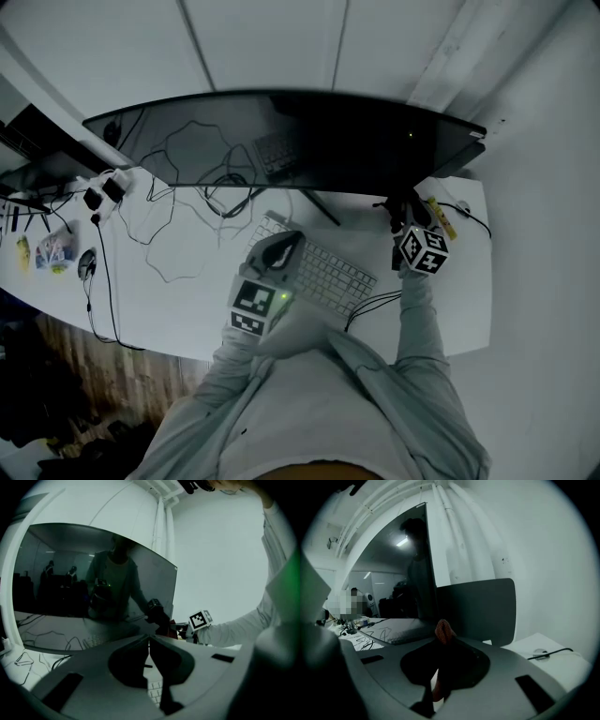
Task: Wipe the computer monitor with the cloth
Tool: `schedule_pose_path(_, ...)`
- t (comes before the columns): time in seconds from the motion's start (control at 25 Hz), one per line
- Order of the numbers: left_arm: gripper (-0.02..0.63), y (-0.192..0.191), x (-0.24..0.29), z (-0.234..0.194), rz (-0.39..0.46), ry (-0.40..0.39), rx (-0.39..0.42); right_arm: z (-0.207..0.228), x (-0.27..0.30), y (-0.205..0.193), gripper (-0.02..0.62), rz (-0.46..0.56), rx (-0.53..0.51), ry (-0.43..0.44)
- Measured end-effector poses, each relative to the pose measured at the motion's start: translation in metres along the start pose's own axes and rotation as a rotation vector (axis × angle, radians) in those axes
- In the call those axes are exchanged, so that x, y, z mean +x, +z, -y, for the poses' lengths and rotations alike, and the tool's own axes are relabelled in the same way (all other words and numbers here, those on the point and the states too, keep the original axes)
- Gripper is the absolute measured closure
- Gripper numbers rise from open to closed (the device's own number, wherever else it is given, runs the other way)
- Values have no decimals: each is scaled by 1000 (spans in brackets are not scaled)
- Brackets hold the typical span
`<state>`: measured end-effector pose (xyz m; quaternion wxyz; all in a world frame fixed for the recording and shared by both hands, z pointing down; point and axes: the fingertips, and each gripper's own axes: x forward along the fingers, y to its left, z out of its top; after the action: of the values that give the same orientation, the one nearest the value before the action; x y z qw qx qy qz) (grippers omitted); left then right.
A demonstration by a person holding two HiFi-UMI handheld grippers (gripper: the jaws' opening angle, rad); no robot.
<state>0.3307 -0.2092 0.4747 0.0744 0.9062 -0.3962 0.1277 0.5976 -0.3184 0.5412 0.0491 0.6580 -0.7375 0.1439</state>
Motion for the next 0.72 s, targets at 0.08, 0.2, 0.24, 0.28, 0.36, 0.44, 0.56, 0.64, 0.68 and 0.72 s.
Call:
schedule_pose_path(0.08, 584, 3, -2, 1, 10, -1, 0, -2, -3, 13, 558, 23, -11, 11)
schedule_pose_path(0.2, 584, 8, -5, 7, 29, -8, 4, -6, -10, 31, 557, 45, -76, 18)
schedule_pose_path(0.24, 584, 10, -6, 10, 34, -10, 7, -7, -13, 38, 558, 53, -100, 20)
schedule_pose_path(0.28, 584, 12, -7, 12, 39, -13, 10, -9, -16, 44, 558, 63, -122, 24)
schedule_pose_path(0.36, 584, 15, -9, 18, 48, -18, 15, -11, -21, 59, 558, 86, -159, 29)
schedule_pose_path(0.44, 584, 19, -9, 23, 58, -26, 20, -14, -26, 74, 558, 109, -186, 30)
schedule_pose_path(0.56, 584, 24, -13, 31, 72, -38, 17, -18, -35, 96, 558, 147, -187, 36)
schedule_pose_path(0.64, 584, 26, -16, 36, 80, -42, 11, -22, -40, 109, 557, 174, -186, 40)
schedule_pose_path(0.68, 584, 27, -16, 38, 84, -44, 14, -23, -43, 115, 558, 186, -189, 40)
schedule_pose_path(0.72, 584, 29, -17, 41, 87, -47, 18, -24, -45, 122, 557, 196, -194, 38)
